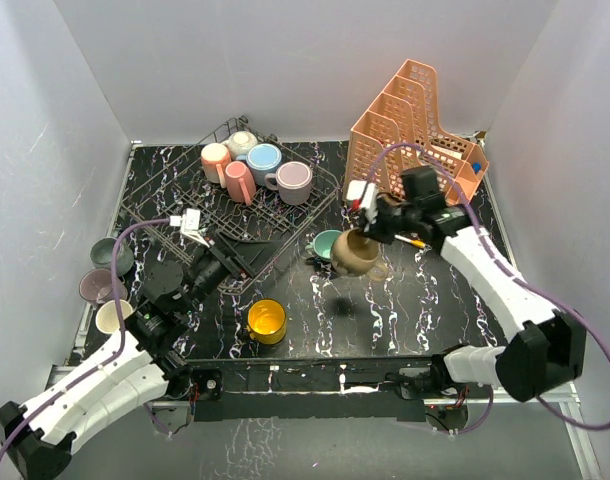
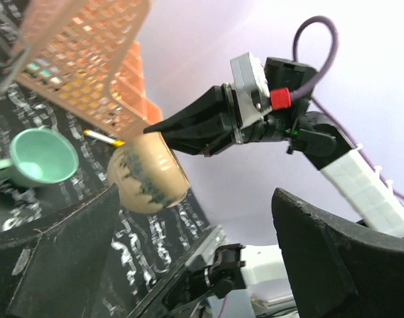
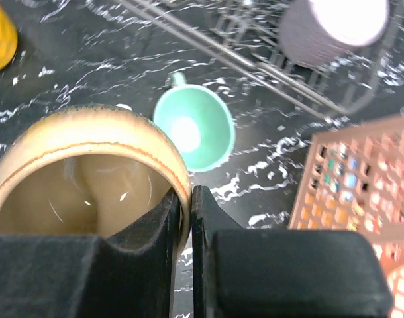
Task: Load the cups into the dish rack
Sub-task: Pick up the cup at the center of the board.
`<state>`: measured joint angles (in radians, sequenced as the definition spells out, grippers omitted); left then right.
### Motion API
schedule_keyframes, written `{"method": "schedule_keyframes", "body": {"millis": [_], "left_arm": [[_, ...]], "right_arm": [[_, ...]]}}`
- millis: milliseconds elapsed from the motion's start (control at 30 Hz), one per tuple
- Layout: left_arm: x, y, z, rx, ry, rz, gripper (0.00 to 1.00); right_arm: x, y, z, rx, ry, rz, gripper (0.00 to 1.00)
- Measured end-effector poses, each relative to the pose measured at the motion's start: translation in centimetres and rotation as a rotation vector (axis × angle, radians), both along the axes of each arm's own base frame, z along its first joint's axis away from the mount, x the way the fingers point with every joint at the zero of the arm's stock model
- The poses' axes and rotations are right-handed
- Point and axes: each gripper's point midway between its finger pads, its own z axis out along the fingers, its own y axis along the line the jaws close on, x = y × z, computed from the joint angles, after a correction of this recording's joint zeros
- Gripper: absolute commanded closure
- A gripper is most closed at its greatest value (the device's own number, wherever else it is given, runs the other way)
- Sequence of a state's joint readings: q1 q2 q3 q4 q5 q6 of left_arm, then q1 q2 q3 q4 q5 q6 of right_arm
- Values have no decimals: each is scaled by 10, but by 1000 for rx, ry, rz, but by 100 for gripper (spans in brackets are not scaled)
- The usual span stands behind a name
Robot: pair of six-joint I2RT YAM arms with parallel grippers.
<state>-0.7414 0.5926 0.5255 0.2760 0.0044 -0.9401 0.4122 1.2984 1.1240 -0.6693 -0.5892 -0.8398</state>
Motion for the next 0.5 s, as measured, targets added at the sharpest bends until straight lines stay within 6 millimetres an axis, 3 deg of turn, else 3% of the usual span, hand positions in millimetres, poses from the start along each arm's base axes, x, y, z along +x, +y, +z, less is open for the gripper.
{"method": "schedule_keyframes", "body": {"millis": [233,367,500], "left_arm": [[6,-31,28,-118,-88,-107,3],[14,-51,17,-138,-42,-165,3],[18,-69,-4,-122,31,-214,3]], "right_arm": [[23,-60,56,302,46,-255,92],[27,-83,67,471,124,-347,92],[25,-101,62,620,233,-423,92]]}}
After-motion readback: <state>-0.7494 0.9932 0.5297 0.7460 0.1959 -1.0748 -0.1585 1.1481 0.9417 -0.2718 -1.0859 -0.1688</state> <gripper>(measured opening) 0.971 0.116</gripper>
